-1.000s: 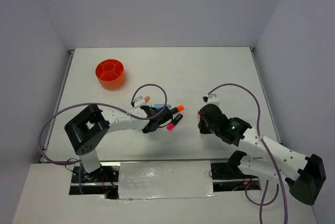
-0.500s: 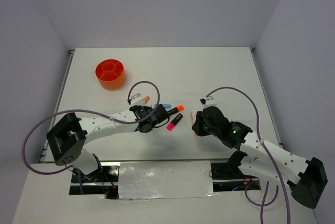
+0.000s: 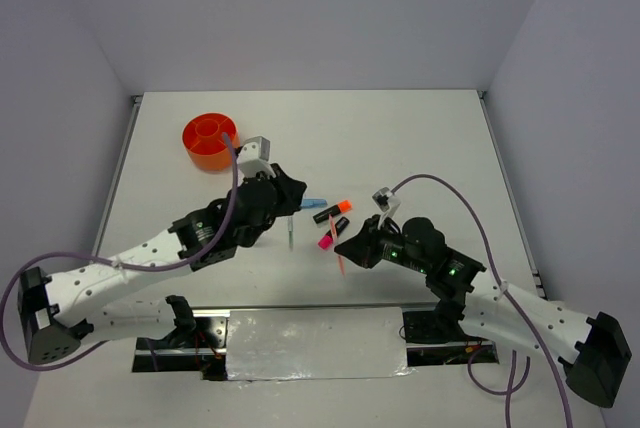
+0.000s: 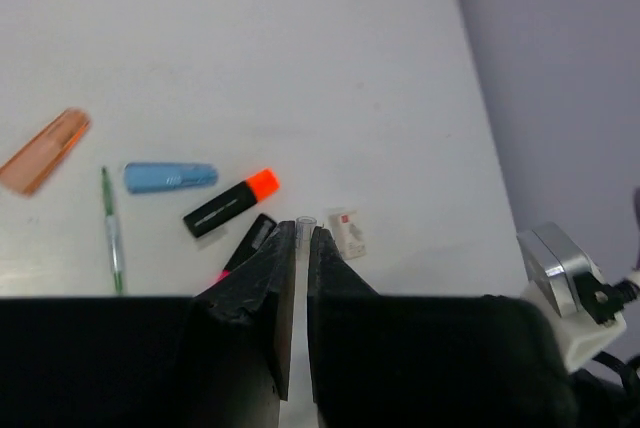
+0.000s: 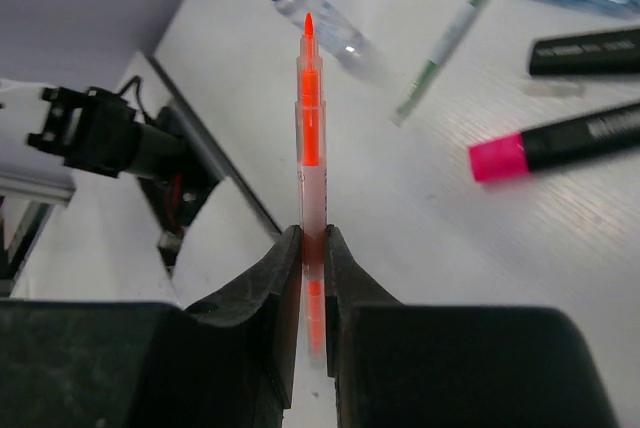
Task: Sort the stationery into containers
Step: Close the pen cap on the pen.
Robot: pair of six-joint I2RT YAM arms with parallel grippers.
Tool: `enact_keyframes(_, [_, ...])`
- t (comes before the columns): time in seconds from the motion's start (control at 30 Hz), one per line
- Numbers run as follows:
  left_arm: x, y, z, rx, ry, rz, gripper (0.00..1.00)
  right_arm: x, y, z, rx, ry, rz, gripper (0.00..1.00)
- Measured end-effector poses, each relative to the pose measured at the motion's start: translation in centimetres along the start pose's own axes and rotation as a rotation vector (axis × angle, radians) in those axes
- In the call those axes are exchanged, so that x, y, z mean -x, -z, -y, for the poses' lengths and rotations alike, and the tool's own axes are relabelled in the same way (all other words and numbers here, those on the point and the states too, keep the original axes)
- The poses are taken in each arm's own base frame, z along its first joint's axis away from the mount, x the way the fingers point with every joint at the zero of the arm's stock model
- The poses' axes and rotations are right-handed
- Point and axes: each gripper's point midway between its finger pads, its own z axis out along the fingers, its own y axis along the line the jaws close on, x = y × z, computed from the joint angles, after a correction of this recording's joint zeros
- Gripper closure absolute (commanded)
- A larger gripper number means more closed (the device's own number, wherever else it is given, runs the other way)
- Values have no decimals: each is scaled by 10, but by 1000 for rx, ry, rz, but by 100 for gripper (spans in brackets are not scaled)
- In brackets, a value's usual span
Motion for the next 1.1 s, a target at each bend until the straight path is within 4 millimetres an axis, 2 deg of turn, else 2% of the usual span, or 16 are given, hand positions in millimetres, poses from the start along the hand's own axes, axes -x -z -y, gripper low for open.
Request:
enact_keyframes(0.2, [24,27,24,-237,-33,90,100,8,1,-47,179,47,45,100])
enact_keyframes(0.43, [30,44,37,-389,-64,143,100,11,-4,-78,251,82,43,100])
enact_keyframes(0.83, [30,50,46,-464,-61,163,100,38,-8,-92,246,116,123,100])
enact_keyframes(1.1, [28,50,49,-488,-55,164,100,47,-10,-89,211,141,152,100])
